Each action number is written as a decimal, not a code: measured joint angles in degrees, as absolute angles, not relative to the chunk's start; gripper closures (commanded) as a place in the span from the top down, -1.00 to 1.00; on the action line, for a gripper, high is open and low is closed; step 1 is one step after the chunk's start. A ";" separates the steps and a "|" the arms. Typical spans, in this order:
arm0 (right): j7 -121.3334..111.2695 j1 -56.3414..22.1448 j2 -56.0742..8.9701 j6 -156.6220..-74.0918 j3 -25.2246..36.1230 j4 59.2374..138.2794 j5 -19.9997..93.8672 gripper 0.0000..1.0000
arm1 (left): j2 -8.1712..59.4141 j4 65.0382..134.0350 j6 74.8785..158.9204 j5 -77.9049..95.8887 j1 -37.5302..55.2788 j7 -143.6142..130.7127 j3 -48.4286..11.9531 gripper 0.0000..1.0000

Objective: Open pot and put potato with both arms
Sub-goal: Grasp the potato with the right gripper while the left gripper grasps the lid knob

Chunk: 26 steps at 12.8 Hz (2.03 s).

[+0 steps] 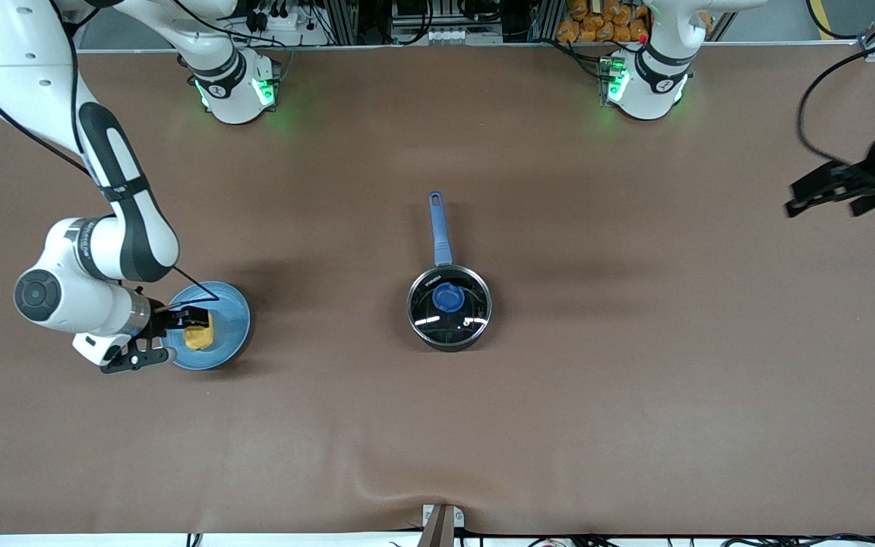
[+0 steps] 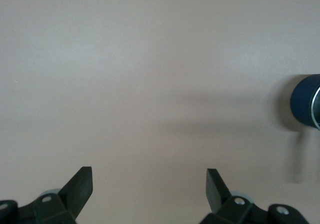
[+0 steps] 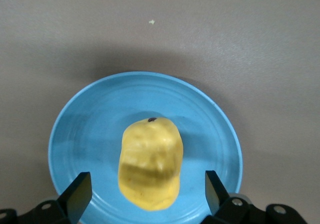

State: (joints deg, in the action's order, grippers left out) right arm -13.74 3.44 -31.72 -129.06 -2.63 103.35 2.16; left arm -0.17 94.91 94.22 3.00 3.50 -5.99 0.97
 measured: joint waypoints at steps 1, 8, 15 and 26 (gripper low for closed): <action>-13.74 3.44 -32.47 -129.82 -2.63 103.39 2.16 1.00 | 0.90 94.84 94.51 3.00 4.02 -9.64 -1.33 1.00; -13.75 3.34 -34.78 -133.99 -2.72 105.25 3.33 -0.13 | 12.78 87.73 98.98 3.01 14.57 -35.38 -9.09 1.00; -13.77 3.00 -34.61 -134.30 -3.03 104.11 3.33 -0.52 | 25.26 82.88 113.60 2.25 28.46 -53.18 -8.91 1.00; -2.00 1.44 -30.97 -134.42 -12.50 101.43 4.83 -0.51 | 41.79 78.82 129.92 -5.56 42.78 -61.72 -0.72 1.00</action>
State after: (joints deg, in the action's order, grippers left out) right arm -2.00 1.44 -30.97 -134.42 -12.50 101.43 4.83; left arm 41.79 78.82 129.92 -5.56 42.78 -61.72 -0.72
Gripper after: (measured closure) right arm 0.405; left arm 0.000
